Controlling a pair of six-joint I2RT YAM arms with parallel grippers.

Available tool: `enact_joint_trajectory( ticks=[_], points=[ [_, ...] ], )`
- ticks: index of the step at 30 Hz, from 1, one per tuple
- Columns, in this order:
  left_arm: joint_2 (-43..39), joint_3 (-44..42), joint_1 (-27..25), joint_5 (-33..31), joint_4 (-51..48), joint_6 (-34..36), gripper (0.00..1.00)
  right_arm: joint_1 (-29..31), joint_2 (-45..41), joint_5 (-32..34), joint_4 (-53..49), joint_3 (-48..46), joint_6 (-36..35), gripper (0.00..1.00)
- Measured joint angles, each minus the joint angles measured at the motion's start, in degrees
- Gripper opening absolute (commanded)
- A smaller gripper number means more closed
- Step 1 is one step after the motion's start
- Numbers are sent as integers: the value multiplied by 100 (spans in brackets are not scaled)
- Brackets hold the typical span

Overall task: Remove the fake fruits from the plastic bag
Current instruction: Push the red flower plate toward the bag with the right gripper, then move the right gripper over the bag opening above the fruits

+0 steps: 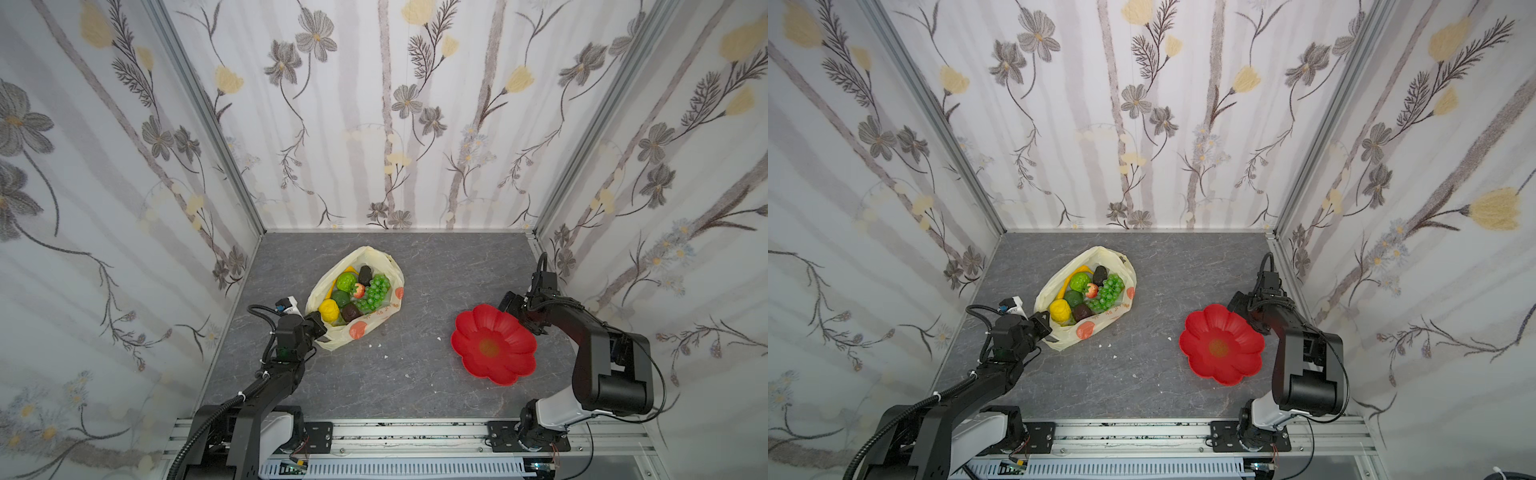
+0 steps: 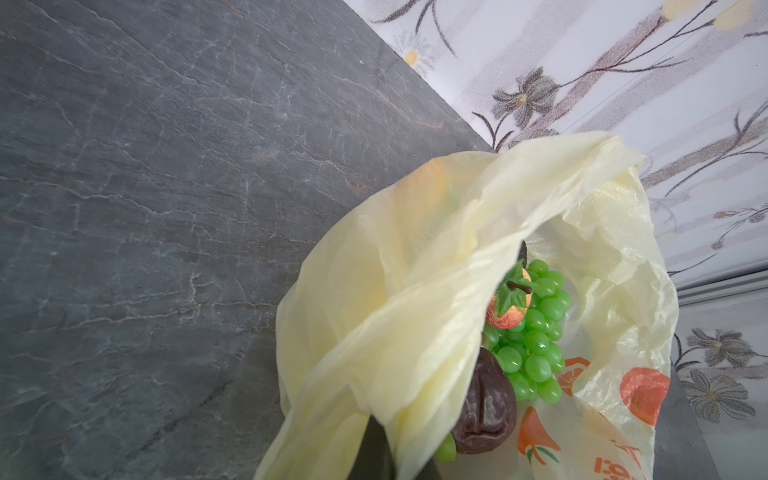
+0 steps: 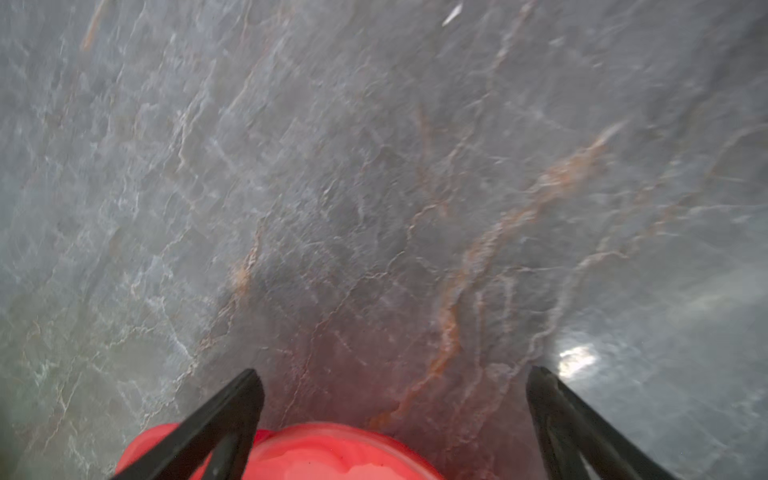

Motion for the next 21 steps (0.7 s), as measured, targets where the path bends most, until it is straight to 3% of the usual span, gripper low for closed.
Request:
enact_joint_trajectory(
  ticks=[6, 15, 21],
  points=[
    [0, 0, 0, 0, 0, 0, 0, 422, 96, -4, 11, 26, -81, 100],
    [4, 0, 0, 0, 0, 0, 0, 977, -385, -610, 251, -678, 114, 100],
    [11, 2, 0, 9, 0, 0, 0, 1381, -695, -625, 330, -970, 227, 100]
  ],
)
